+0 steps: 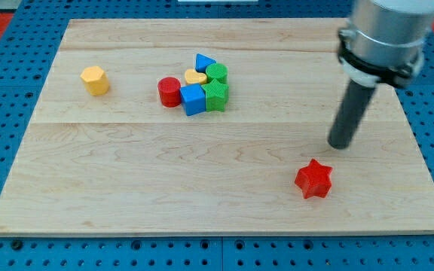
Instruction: Move red star towards left and a bit up
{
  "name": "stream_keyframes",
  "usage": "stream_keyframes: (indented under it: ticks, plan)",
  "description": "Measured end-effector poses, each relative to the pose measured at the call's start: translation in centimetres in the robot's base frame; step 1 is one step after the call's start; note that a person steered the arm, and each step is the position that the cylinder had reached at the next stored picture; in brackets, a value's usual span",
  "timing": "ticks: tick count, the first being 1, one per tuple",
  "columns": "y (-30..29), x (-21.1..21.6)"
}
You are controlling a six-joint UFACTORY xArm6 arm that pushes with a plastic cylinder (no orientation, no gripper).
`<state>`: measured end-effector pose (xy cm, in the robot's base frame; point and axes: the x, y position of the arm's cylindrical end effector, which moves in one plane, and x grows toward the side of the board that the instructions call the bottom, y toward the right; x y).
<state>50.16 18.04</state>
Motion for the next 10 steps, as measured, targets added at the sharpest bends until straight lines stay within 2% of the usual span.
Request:
stream_keyframes:
  ticks: [1, 3, 6, 8, 10]
  plan:
    - [-0.8, 4.5]
    - [-13.9, 5.1]
    - [-26.8, -0.1]
    - [-34.5, -1.8]
    - [-34.2, -6.3]
